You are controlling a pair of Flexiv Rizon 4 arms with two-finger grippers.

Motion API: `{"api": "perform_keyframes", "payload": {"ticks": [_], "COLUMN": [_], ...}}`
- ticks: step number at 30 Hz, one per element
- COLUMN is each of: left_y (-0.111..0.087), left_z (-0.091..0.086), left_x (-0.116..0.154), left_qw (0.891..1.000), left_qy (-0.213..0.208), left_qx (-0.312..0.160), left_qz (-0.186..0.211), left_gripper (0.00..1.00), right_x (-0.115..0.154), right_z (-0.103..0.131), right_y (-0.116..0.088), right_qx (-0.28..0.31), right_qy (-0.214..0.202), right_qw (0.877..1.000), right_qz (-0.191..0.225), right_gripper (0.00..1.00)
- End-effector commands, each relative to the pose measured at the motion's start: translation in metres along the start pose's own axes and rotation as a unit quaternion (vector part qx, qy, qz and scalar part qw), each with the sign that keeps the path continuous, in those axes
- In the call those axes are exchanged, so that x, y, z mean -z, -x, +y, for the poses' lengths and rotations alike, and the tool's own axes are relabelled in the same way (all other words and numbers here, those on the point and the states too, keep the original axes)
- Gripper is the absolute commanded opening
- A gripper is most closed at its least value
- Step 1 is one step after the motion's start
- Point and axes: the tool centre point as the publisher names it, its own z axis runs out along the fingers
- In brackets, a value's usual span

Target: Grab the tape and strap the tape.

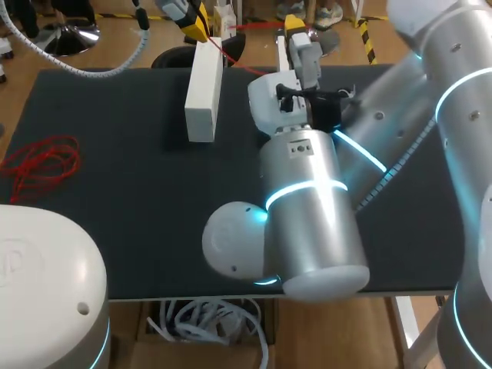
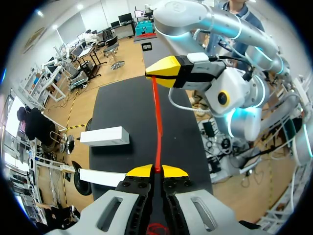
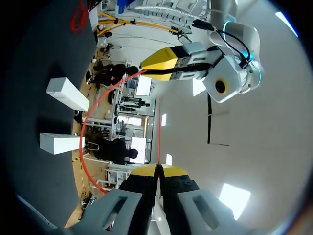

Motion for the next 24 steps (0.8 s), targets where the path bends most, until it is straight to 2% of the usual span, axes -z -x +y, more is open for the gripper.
{"api": "perform_keyframes", "payload": {"ticks": [1,13,24], "left_y": [0.0,0.0,0.0], "left_z": [0.0,0.0,0.0], "left_x": [0.001,0.001,0.001], "left_qw": [1.0,1.0,1.0], "left_qy": [0.002,0.002,0.002], "left_qx": [0.001,0.001,0.001], "left_qz": [0.0,0.0,0.0], "left_gripper": [0.0,0.0,0.0], "right_x": [0.03,0.021,0.008], "right_z": [0.009,0.022,0.03], "right_y": [0.001,-0.002,-0.005], "right_qx": [0.007,0.026,0.026], "right_qy": [-0.073,-0.098,-0.149], "right_qw": [0.997,0.995,0.988], "right_qz": [0.003,-0.007,-0.025], "right_gripper": [0.0,0.0,0.0]}}
